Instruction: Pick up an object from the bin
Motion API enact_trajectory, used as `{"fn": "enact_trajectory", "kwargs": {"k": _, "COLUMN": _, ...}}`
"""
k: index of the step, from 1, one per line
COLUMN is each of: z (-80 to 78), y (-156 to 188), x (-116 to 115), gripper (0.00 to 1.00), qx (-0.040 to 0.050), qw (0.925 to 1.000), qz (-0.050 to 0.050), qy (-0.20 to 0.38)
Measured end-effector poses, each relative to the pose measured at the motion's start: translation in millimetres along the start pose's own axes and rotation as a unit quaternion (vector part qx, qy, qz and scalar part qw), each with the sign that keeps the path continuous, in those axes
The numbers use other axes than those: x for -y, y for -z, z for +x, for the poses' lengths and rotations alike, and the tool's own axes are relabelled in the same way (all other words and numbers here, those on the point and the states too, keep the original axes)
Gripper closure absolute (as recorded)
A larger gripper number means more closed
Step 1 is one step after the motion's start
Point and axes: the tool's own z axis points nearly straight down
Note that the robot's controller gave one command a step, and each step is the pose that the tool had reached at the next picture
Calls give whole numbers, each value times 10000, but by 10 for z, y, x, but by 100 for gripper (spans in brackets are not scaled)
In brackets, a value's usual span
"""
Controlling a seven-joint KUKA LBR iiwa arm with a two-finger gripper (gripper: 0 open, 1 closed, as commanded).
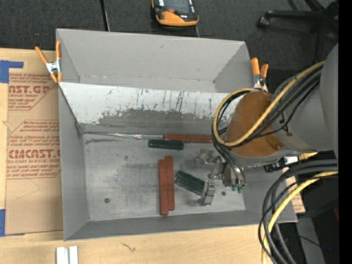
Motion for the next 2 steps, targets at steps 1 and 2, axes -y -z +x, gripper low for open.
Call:
{"fn": "enact_trajectory", "kwargs": {"k": 1, "z": 125, "y": -121, "x": -104, "gripper": 0, "qx": 0, "qw": 9996, "qz": 4, "qy": -295}}
{"fn": "enact_trajectory", "kwargs": {"k": 2, "z": 83, "y": -201, "x": -169, "gripper": 100, "qx": 3, "qw": 9987, "qz": 3, "qy": -501}}
